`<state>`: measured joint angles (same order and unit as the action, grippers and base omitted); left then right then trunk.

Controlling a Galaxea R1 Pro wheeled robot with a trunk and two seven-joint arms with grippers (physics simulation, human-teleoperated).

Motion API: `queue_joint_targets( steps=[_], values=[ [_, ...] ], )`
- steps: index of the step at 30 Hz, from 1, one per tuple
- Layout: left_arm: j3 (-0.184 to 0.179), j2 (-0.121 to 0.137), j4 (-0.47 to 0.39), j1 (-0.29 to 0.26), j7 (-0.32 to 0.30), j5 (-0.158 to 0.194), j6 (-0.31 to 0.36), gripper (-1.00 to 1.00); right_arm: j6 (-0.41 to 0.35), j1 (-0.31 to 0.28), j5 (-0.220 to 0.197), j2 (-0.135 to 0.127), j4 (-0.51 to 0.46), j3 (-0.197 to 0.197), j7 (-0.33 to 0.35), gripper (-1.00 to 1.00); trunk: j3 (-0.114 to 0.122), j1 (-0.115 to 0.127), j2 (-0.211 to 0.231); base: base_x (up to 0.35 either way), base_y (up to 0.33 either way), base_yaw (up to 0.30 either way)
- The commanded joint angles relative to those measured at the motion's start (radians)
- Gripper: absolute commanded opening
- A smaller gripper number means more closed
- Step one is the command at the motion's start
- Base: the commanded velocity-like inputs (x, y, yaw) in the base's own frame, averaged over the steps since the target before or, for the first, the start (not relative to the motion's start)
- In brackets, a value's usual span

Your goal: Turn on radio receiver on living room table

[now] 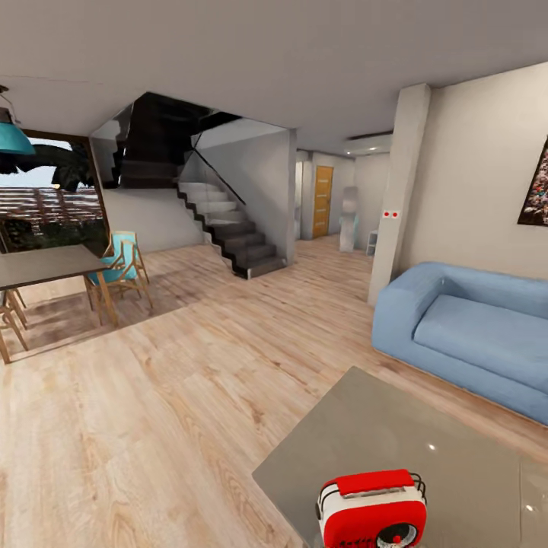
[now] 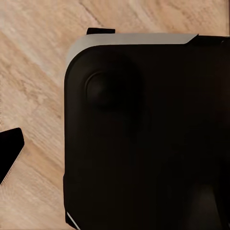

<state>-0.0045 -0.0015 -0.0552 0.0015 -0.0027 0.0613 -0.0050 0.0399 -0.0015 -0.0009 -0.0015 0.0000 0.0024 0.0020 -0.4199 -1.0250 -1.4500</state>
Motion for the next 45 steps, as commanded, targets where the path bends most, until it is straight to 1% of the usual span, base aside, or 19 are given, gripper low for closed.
queue_joint_targets(
  steps=[1,28,35,45],
  values=[
    [0.000,0.000,0.000,0.000,0.000,0.000,0.000,1.00,0.000,0.000,0.000,0.000,0.000,0.000,0.000,1.00,0.000,0.000,0.000,0.000,0.000,-0.281],
    [0.000,0.000,0.000,0.000,0.000,0.000,-0.001,1.00,0.000,0.000,0.001,0.000,0.000,0.001,0.001,1.00,0.000,0.000,0.000,0.000,0.000,-0.280],
    [0.000,0.000,0.000,0.000,0.000,-0.002,0.000,1.00,0.000,0.000,0.001,0.000,0.000,0.001,0.001,1.00,0.000,0.000,0.000,0.019,0.043,-0.078],
    [-0.004,-0.001,0.000,0.000,0.000,-0.004,0.002,1.00,0.000,0.000,0.001,0.000,0.000,0.001,0.001,1.00,0.000,0.000,0.000,0.143,0.276,-0.004]
  ],
)
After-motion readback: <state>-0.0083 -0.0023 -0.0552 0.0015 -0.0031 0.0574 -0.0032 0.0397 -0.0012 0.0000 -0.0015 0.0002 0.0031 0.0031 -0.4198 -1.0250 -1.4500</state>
